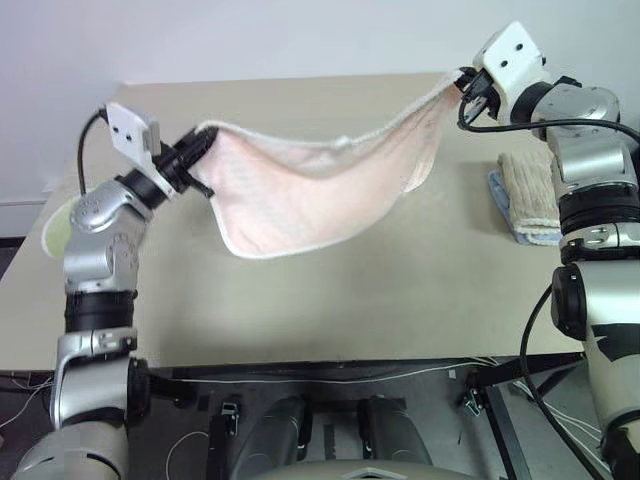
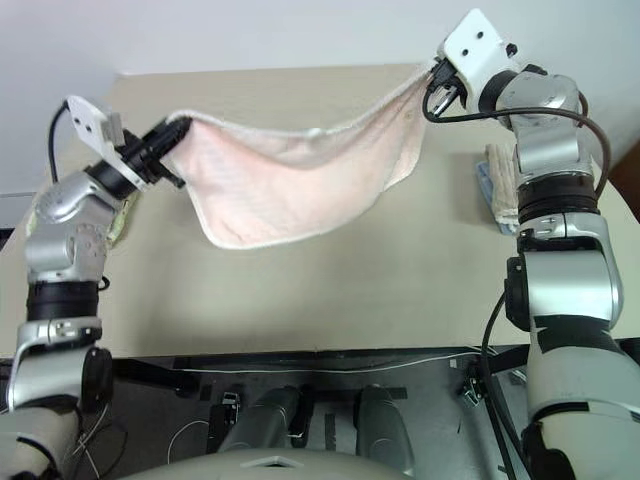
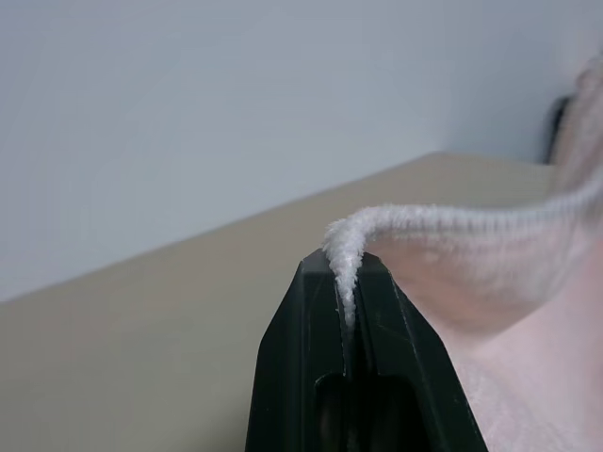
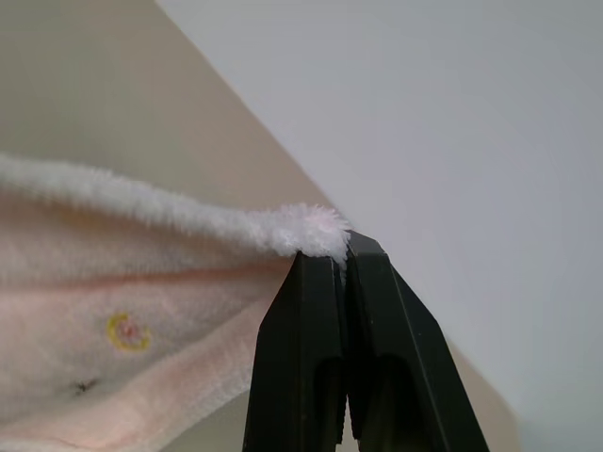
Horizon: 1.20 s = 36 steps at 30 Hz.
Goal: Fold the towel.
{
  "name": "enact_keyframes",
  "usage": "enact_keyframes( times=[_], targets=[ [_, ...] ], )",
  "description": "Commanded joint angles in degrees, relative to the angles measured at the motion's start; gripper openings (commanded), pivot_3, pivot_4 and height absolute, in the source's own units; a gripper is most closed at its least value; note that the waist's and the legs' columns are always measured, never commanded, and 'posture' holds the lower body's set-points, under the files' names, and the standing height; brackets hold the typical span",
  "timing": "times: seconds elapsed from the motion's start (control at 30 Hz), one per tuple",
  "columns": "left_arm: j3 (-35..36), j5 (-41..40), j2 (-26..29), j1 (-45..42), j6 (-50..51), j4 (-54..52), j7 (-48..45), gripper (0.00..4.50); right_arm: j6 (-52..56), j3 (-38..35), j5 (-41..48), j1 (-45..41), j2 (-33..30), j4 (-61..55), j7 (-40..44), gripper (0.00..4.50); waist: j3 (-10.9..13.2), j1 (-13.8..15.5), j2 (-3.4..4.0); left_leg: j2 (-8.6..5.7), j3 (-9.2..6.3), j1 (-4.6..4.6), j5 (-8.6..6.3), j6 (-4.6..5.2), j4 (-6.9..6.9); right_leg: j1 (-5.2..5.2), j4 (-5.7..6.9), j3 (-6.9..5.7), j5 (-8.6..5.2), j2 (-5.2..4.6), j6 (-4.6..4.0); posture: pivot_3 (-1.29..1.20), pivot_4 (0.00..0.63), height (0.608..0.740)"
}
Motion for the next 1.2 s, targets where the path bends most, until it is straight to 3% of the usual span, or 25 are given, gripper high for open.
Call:
enact_keyframes(
  times=[0.03,0.3,0.53,0.63,0.77,0.83,1.0,1.2],
  targets=[
    [0.43,4.07,2.34,-8.46,-7.32,13.54,-0.13,0.04,-2.30,-2.08,0.50,-3.22,-1.75,3.38,-2.81,0.00,0.01,-0.02,-0.01,0.00,0.00,0.00,0.00,0.01,0.00,-0.01,0.00,0.00,0.00,0.00,0.00,0.00,0.150,0.740],
    [-0.67,11.59,5.66,-28.74,-15.44,41.87,4.48,0.04,-5.05,-1.61,-0.84,-6.29,-3.53,10.46,-4.37,0.00,0.06,-0.25,-0.10,-0.05,0.03,-0.71,0.17,-0.18,0.16,-0.73,0.22,0.01,0.02,-0.01,0.03,0.00,0.150,0.740],
    [-2.01,17.89,6.59,-35.89,-17.02,49.74,13.41,0.04,-7.10,-0.04,-3.09,-9.11,-2.33,14.30,-8.43,0.00,0.08,-0.34,-0.12,-0.05,0.05,-0.81,0.20,-0.22,0.12,-0.87,0.26,0.05,0.01,-0.01,0.04,0.00,0.150,0.740],
    [-2.45,19.74,6.98,-35.22,-19.28,50.03,12.59,0.04,-8.78,0.15,-2.73,-8.00,-4.27,13.00,-4.86,0.00,0.08,-0.27,-0.13,-0.06,0.05,-0.81,0.20,-0.21,0.15,-0.87,0.31,0.05,0.01,-0.01,0.04,0.00,0.150,0.740],
    [-3.77,21.07,8.16,-31.22,-19.88,49.41,3.77,0.04,-9.21,-0.35,-0.04,-1.89,-8.09,6.12,6.66,0.00,0.08,-0.11,-0.14,-0.09,0.05,-0.82,0.20,-0.20,0.16,-0.85,0.32,0.03,0.00,-0.03,0.06,0.00,0.150,0.740],
    [-5.12,22.75,9.06,-29.20,-19.65,49.23,3.88,0.04,-8.21,-1.28,2.04,1.86,-9.68,0.99,11.05,0.00,0.08,-0.24,-0.14,-0.09,0.06,-0.81,0.20,-0.19,0.18,-0.83,0.31,0.03,-0.01,-0.03,0.07,0.00,0.150,0.740],
    [-3.39,20.61,10.74,-23.21,-21.53,47.49,-1.08,0.04,-0.88,-3.35,5.64,11.93,-14.06,-12.23,15.65,0.00,0.09,-0.26,-0.15,-0.10,0.08,-0.81,0.10,-0.02,0.33,-0.91,0.59,0.07,-0.01,-0.02,0.07,0.00,0.150,0.740],
    [-1.84,15.86,12.16,-16.71,-20.38,40.94,-15.68,0.04,6.76,-6.12,10.77,25.74,-20.79,-28.76,21.70,0.00,0.09,-0.15,-0.15,-0.09,0.08,-0.81,0.05,0.05,0.51,-0.92,0.77,0.07,-0.01,-0.03,0.06,0.00,0.150,0.740]
  ],
)
